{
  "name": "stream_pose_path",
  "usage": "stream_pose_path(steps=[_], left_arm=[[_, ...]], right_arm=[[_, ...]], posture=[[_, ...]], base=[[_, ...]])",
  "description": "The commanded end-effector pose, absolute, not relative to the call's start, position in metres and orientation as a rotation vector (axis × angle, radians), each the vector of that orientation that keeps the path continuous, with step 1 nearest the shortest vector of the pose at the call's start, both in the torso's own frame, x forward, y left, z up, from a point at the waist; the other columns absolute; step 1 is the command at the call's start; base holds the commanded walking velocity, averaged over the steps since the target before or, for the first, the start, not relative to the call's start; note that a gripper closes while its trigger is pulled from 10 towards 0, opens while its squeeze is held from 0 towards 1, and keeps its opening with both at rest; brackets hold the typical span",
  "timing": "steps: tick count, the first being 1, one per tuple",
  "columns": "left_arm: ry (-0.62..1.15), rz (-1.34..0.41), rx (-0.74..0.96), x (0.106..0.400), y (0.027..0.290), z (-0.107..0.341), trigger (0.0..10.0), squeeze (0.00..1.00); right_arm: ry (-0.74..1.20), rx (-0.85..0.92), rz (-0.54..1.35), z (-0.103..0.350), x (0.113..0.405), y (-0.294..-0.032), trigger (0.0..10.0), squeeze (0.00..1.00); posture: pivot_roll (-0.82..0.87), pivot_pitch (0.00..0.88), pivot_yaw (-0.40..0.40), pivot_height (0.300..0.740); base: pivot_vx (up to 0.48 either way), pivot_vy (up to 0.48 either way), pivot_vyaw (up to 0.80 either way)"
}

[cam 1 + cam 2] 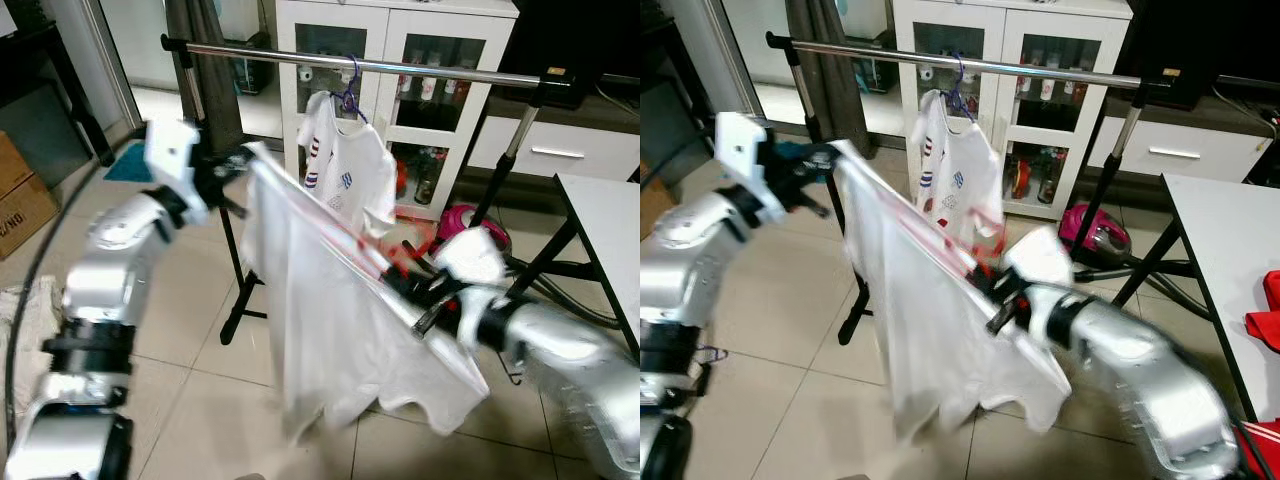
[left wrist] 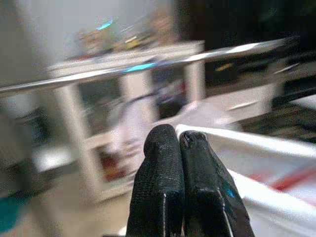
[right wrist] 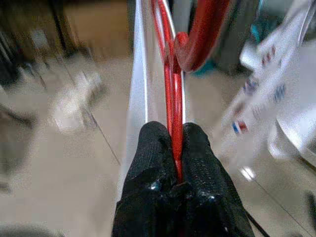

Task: Hang hanger

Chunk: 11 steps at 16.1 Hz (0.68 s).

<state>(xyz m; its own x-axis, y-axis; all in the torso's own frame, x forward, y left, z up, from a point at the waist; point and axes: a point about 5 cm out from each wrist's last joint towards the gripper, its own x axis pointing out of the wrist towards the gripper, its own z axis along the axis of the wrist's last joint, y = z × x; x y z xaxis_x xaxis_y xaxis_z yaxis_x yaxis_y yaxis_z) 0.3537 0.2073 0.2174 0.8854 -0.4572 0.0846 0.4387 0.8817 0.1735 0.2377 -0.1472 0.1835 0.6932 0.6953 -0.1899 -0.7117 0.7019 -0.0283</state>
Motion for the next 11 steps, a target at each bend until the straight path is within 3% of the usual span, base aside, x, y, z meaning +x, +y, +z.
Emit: stream_pose_path(steps=[1,4,8,10,11], left_arm=[[-0.169,-0.347,0.173,0.357,0.227,0.232,0.0,0.00],[-0.169,-0.166,0.086,0.367,0.244,0.227,0.0,0.00],[-0.127,-0.505,-0.071,0.361,0.165,0.201,0.0,0.00],[-0.113,-0.610,-0.092,0.354,0.140,0.194,0.0,0.00],[-0.106,-0.809,-0.139,0.334,0.091,0.188,0.0,0.00]], right_arm=[[0.130,-0.065,0.798,0.191,0.233,-0.156,0.0,0.00],[0.064,0.084,0.935,0.200,0.217,-0.159,0.0,0.00],[0.001,0.236,0.611,0.204,0.253,-0.149,0.0,0.00],[-0.008,0.303,0.525,0.204,0.261,-0.147,0.0,0.00],[-0.024,0.389,0.437,0.205,0.270,-0.142,0.0,0.00]], posture=[[0.06,0.000,0.027,0.740],[0.06,0.000,0.028,0.740],[0.06,0.000,0.046,0.740],[0.05,0.000,0.047,0.740],[0.06,0.000,0.042,0.740]], base=[[0.000,0.000,0.00],[0.000,0.000,0.00],[0.000,0.000,0.00],[0.000,0.000,0.00],[0.000,0.000,0.00]])
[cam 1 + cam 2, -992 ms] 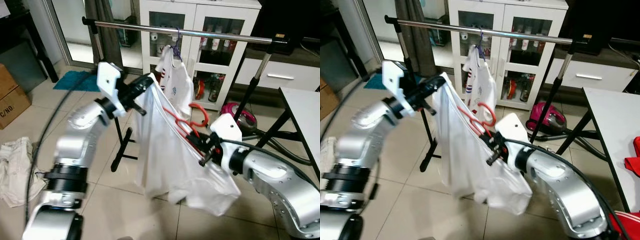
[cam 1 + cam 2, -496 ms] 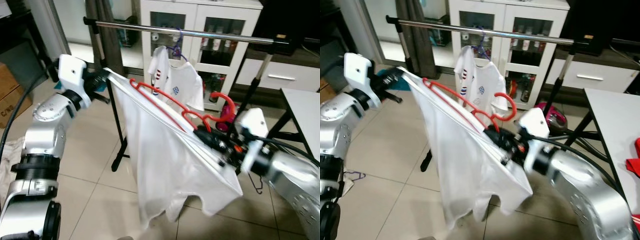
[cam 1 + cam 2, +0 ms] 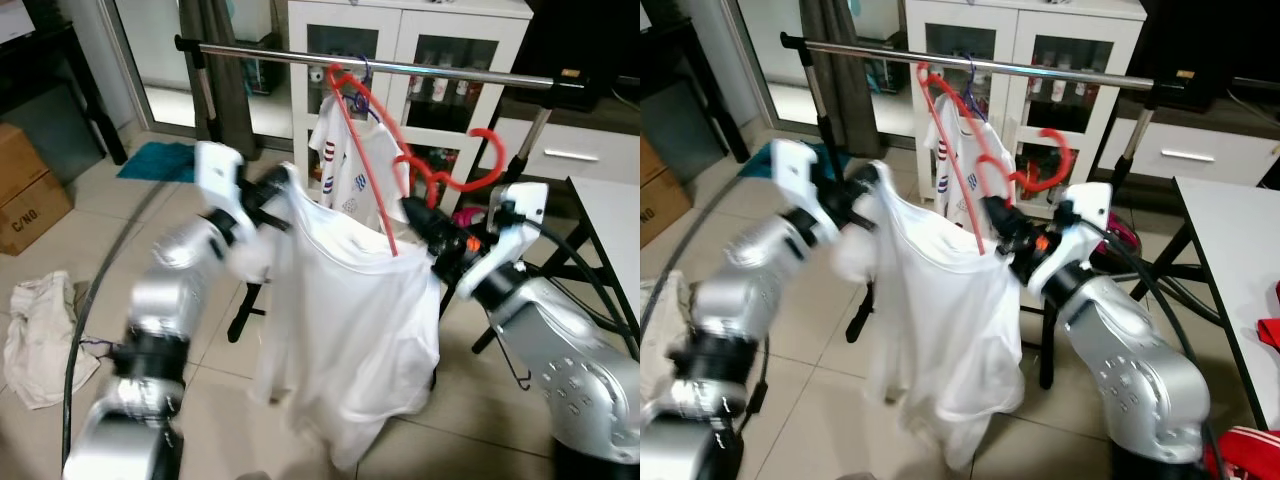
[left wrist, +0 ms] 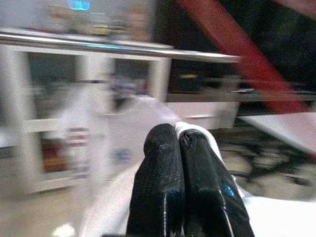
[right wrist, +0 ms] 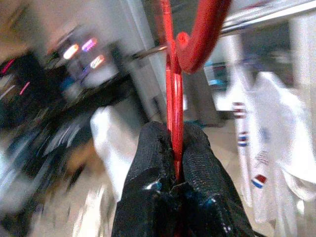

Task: Hang hanger

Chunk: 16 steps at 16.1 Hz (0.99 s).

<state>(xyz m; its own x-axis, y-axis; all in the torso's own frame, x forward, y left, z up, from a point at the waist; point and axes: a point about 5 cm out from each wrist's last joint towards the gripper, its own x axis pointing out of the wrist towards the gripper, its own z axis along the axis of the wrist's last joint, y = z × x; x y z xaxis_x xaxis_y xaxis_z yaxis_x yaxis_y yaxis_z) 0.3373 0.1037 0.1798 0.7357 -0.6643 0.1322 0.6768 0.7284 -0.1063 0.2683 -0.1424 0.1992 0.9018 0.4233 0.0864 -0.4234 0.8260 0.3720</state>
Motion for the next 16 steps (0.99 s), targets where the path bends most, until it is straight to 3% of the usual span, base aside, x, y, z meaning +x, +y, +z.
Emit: stream_pose_path(steps=[1,3,6,7,8,10,12,15,16], left_arm=[[-0.105,-0.867,-0.161,0.327,0.078,0.188,0.0,0.00],[-0.122,-0.947,-0.180,0.315,0.064,0.192,0.0,0.00],[-0.178,-1.058,-0.304,0.294,0.057,0.207,0.0,0.00],[-0.254,-1.061,-0.457,0.289,0.064,0.225,0.0,0.00],[-0.321,-1.069,-0.570,0.286,0.074,0.243,0.0,0.00],[-0.419,-1.114,-0.712,0.279,0.092,0.271,0.0,0.00],[-0.443,-1.157,-0.767,0.272,0.102,0.282,0.0,0.00],[-0.350,-1.092,-0.679,0.273,0.116,0.266,0.0,0.00],[-0.320,-1.101,-0.688,0.271,0.116,0.262,0.0,0.00]], right_arm=[[-0.031,0.412,0.410,0.206,0.273,-0.141,0.0,0.00],[-0.035,0.396,0.344,0.205,0.278,-0.144,0.0,0.00],[-0.070,0.203,0.276,0.206,0.283,-0.153,0.0,0.00],[-0.068,0.228,0.234,0.204,0.284,-0.156,0.0,0.00],[-0.043,0.132,0.203,0.198,0.286,-0.161,0.0,0.00],[-0.022,0.065,0.152,0.188,0.290,-0.169,0.0,0.00],[-0.087,0.200,0.119,0.194,0.294,-0.168,0.0,0.00],[-0.340,0.883,0.256,0.232,0.294,-0.158,0.0,0.00],[-0.395,1.018,0.324,0.240,0.292,-0.156,0.0,0.00]], posture=[[0.06,0.000,0.042,0.740],[0.06,0.000,0.037,0.740],[0.07,0.000,0.037,0.740],[0.07,0.000,0.037,0.740],[0.06,0.000,0.038,0.740],[0.07,0.000,0.038,0.740],[0.07,0.000,0.035,0.740],[0.08,0.000,0.033,0.740],[0.08,0.000,0.033,0.740]], base=[[0.000,0.000,0.00],[0.000,0.000,0.00],[0.000,0.000,0.00],[0.000,0.000,0.00],[0.000,0.000,0.00],[0.000,0.000,0.00],[0.000,0.000,0.00],[0.000,0.000,0.00],[0.000,0.000,0.00]])
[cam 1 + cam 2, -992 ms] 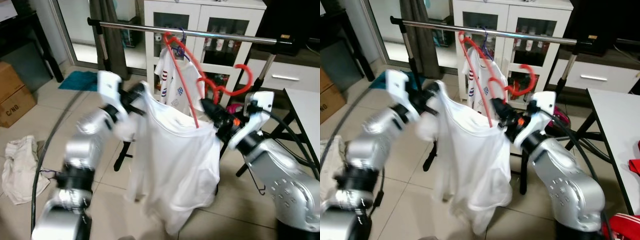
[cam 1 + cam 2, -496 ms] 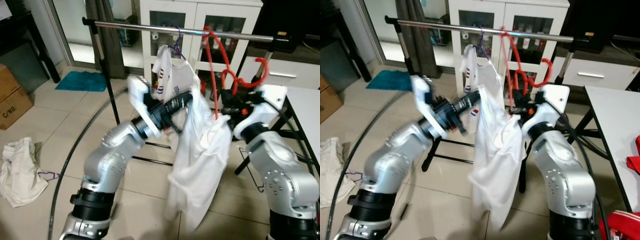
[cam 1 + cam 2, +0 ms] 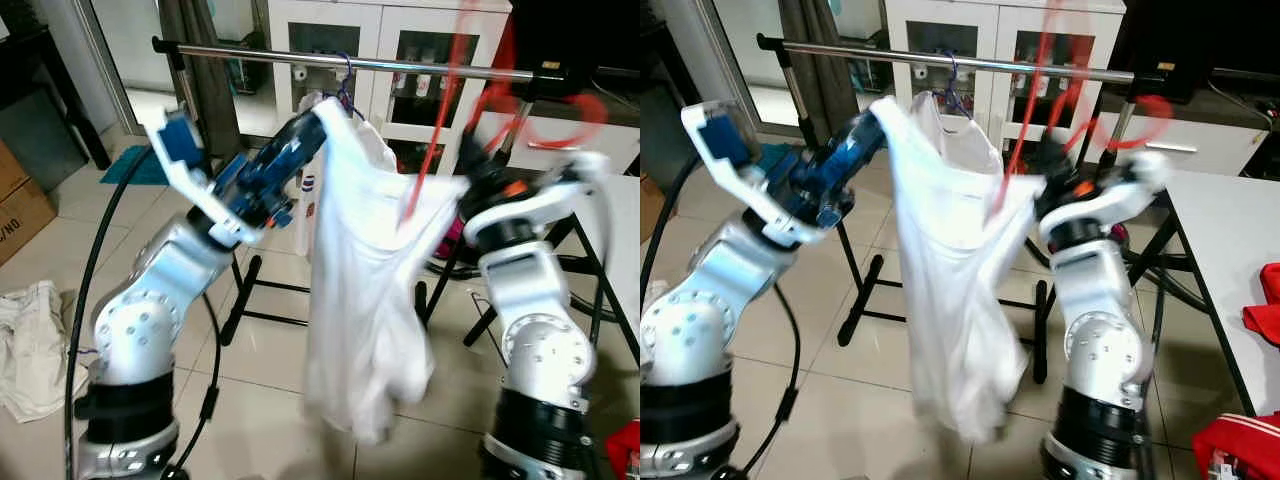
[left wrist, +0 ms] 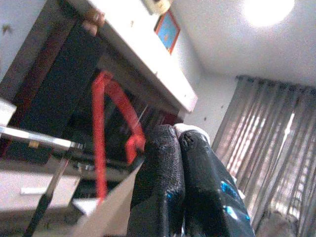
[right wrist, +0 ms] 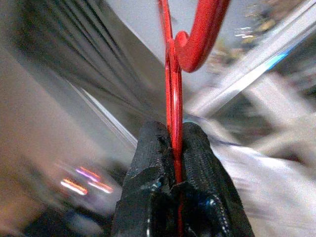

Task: Hang hanger

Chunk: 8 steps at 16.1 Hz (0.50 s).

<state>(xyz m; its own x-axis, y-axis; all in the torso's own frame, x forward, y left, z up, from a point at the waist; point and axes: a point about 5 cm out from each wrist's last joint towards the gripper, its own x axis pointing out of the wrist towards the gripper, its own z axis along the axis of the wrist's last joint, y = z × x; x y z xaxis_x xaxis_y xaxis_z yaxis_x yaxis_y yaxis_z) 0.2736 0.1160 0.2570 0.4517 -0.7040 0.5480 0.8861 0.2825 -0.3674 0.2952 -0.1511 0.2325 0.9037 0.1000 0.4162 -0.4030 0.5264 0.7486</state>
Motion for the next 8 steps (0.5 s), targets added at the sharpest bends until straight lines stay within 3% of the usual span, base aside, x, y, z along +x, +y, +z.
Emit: stream_pose_path(steps=[1,4,7,8], left_arm=[[-0.271,-1.120,-0.677,0.268,0.114,0.256,0.0,0.00],[-0.084,-1.120,-0.537,0.265,0.106,0.224,0.0,0.00],[0.105,-1.112,-0.394,0.260,0.108,0.192,0.0,0.00],[0.194,-1.067,-0.291,0.261,0.116,0.175,0.0,0.00]], right_arm=[[-0.447,1.117,0.377,0.247,0.290,-0.156,0.0,0.00],[-0.568,1.310,0.468,0.257,0.286,-0.164,0.0,0.00],[-0.666,1.445,0.351,0.255,0.288,-0.189,0.0,0.00],[-0.671,1.402,0.270,0.250,0.289,-0.204,0.0,0.00]], posture=[[0.09,0.000,0.033,0.740],[0.08,0.000,0.036,0.740],[0.08,0.000,0.040,0.740],[0.08,0.000,0.040,0.740]], base=[[0.000,0.000,0.00],[0.000,0.000,0.00],[0.000,0.000,0.00],[0.000,0.000,0.00]])
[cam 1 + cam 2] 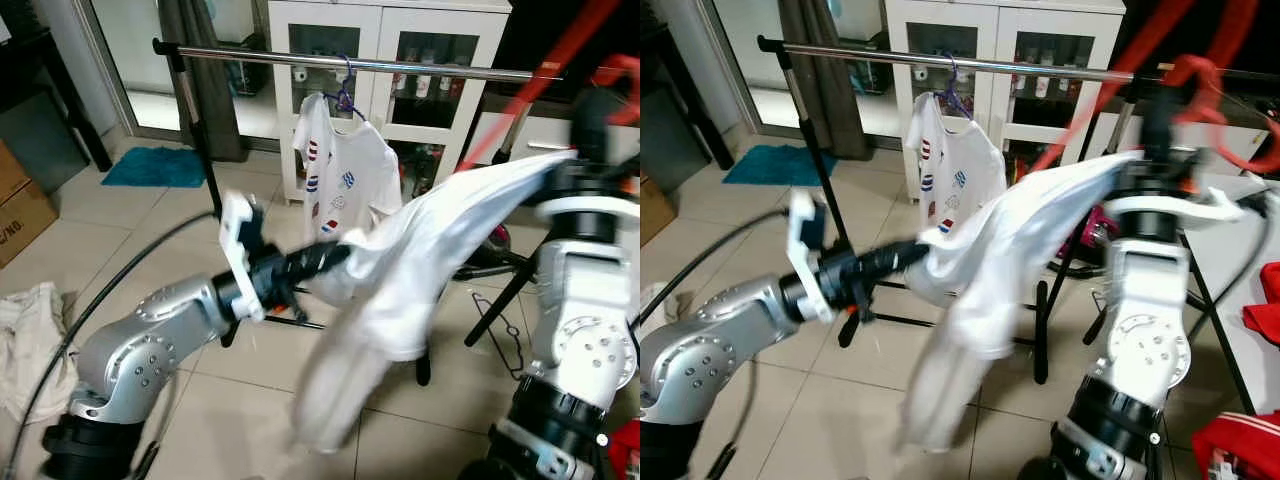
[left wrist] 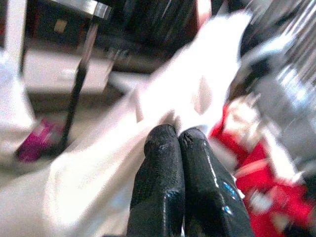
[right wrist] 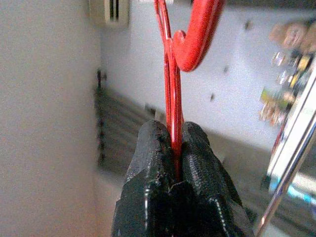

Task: Hang hanger

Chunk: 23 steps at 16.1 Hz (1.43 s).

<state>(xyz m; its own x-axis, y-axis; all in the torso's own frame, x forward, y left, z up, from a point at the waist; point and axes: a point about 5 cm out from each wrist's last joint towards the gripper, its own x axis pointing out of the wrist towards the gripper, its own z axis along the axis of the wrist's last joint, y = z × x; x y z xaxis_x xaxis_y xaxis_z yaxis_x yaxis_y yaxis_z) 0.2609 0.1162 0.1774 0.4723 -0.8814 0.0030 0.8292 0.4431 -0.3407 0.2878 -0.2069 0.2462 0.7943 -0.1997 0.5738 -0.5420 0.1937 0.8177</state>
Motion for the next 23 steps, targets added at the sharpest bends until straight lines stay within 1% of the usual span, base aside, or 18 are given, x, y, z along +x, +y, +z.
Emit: stream_pose_path(steps=[1,2,3,4,5,7,9,10,11,12,14,15,16,17,18,19,20,23], left_arm=[[0.175,-1.080,-0.333,0.259,0.117,0.178,0.0,0.00],[0.128,-1.105,-0.418,0.258,0.115,0.187,0.0,0.00],[0.074,-1.130,-0.500,0.256,0.115,0.198,0.0,0.00],[-0.044,-1.176,-0.643,0.254,0.117,0.220,0.0,0.00],[-0.180,-1.182,-0.744,0.256,0.129,0.242,0.0,0.00],[-0.316,-1.083,-0.785,0.266,0.150,0.261,0.0,0.00],[-0.417,-0.994,-0.828,0.273,0.168,0.276,0.0,0.00],[-0.445,-0.990,-0.808,0.271,0.180,0.286,0.0,0.00],[-0.435,-1.003,-0.796,0.269,0.180,0.287,0.0,0.00],[-0.365,-0.999,-0.739,0.267,0.180,0.278,0.0,0.00],[-0.262,-0.958,-0.664,0.269,0.179,0.260,0.0,0.00],[-0.142,-0.885,-0.543,0.276,0.178,0.240,0.0,0.00],[-0.091,-0.851,-0.476,0.279,0.177,0.231,0.0,0.00],[0.015,-0.787,-0.362,0.285,0.177,0.209,0.0,0.00],[0.055,-0.773,-0.302,0.288,0.176,0.199,0.0,0.00],[0.095,-0.777,-0.243,0.289,0.172,0.188,0.0,0.00],[0.162,-0.796,-0.151,0.291,0.164,0.167,0.0,0.00],[0.237,-0.856,-0.101,0.295,0.147,0.140,0.0,0.00]], right_arm=[[-0.582,1.134,0.212,0.246,0.295,-0.203,0.0,0.00],[-0.505,0.877,0.178,0.241,0.299,-0.198,0.0,0.00],[-0.461,0.712,0.195,0.238,0.301,-0.191,0.0,0.00],[-0.404,0.466,0.209,0.230,0.303,-0.177,0.0,0.00],[-0.380,0.377,0.265,0.227,0.302,-0.162,0.0,0.00],[-0.337,0.190,0.343,0.219,0.300,-0.151,0.0,0.00],[-0.271,0.062,0.367,0.204,0.298,-0.149,0.0,0.00],[-0.218,0.006,0.322,0.189,0.298,-0.153,0.0,0.00],[-0.214,0.030,0.293,0.188,0.298,-0.155,0.0,0.00],[-0.232,0.135,0.246,0.190,0.300,-0.158,0.0,0.00],[-0.271,0.202,0.277,0.196,0.299,-0.154,0.0,0.00],[-0.296,0.294,0.315,0.201,0.298,-0.150,0.0,0.00],[-0.307,0.336,0.335,0.203,0.297,-0.148,0.0,0.00],[-0.336,0.399,0.375,0.210,0.297,-0.144,0.0,0.00],[-0.351,0.427,0.391,0.213,0.298,-0.142,0.0,0.00],[-0.373,0.475,0.405,0.219,0.299,-0.140,0.0,0.00],[-0.419,0.582,0.425,0.230,0.303,-0.137,0.0,0.00],[-0.500,0.670,0.456,0.247,0.310,-0.139,0.0,0.00]], posture=[[0.08,0.000,0.043,0.740],[0.07,0.000,0.045,0.740],[0.07,0.000,0.046,0.740],[0.07,0.000,0.045,0.740],[0.08,0.000,0.039,0.740],[0.08,0.000,0.033,0.740],[0.08,0.000,0.027,0.740],[0.08,0.000,0.023,0.740],[0.08,0.000,0.022,0.740],[0.08,0.000,0.024,0.740],[0.08,0.000,0.028,0.740],[0.08,0.000,0.027,0.740],[0.08,0.000,0.027,0.740],[0.07,0.000,0.030,0.740],[0.07,0.000,0.030,0.740],[0.07,0.000,0.030,0.740],[0.07,0.000,0.025,0.740],[0.06,0.000,0.022,0.740]], base=[[0.000,0.000,0.00],[0.000,0.000,0.00],[0.000,0.000,0.00],[0.000,0.000,0.00],[0.000,0.000,0.00],[0.000,0.000,0.00],[0.000,0.000,0.00],[0.000,0.000,0.00],[0.000,0.000,0.00],[0.000,0.000,0.00],[0.000,0.000,0.00],[0.000,0.000,0.00],[0.000,0.000,0.00],[0.000,0.000,0.00],[0.000,0.000,0.00],[0.000,0.000,0.00],[0.000,0.000,0.00],[0.000,0.000,0.00]])
